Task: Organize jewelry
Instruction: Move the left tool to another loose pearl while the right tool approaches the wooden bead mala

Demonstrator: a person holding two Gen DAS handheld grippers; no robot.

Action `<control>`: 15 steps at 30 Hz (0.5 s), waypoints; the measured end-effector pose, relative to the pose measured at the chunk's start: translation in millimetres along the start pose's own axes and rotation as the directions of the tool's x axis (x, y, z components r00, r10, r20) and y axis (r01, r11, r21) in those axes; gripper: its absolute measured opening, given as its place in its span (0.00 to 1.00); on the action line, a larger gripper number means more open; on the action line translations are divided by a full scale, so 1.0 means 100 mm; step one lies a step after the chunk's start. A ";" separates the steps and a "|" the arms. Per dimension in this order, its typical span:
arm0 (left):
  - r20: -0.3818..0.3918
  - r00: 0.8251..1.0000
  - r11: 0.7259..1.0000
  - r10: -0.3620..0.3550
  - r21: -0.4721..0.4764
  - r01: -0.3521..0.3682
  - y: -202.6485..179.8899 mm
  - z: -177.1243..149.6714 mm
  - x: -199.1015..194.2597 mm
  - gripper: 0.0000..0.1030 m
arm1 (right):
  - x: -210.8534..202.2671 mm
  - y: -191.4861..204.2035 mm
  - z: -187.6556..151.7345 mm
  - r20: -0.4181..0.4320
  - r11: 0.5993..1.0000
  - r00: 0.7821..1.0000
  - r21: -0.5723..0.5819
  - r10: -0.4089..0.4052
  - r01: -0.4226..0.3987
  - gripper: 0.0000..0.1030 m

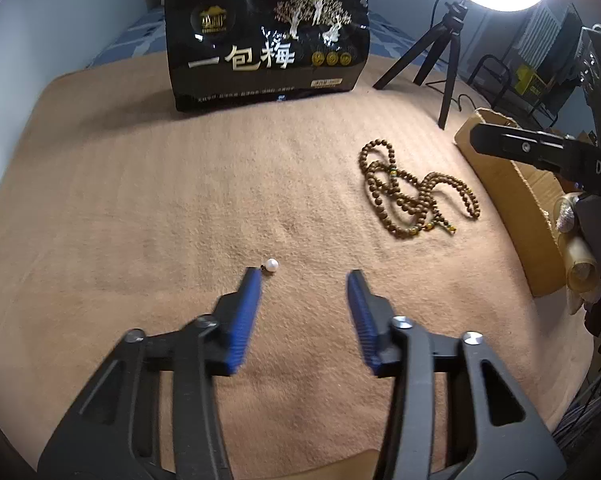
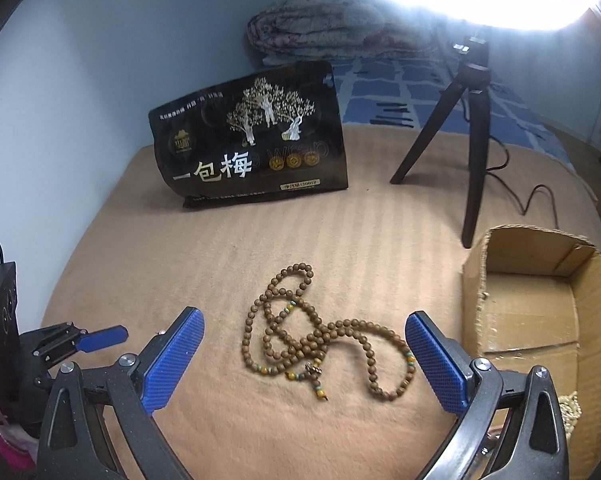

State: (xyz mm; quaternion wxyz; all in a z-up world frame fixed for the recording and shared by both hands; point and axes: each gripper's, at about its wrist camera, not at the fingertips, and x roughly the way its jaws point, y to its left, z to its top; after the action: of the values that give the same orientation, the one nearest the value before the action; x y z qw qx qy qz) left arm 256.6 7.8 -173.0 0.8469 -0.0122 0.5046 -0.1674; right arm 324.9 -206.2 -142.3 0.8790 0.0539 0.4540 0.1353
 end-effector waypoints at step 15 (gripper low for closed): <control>-0.023 1.000 1.000 -0.004 -0.023 0.003 0.15 0.02 0.25 0.40 | 0.65 0.10 0.08 -0.118 0.999 0.993 -0.051 -0.024 0.018 0.99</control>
State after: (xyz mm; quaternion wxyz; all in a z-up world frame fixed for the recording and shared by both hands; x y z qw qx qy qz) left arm 273.5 13.8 -196.3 0.8406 -0.0209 0.5161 -0.1632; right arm 365.4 -177.6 -185.9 0.8528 0.0190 0.5026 0.1403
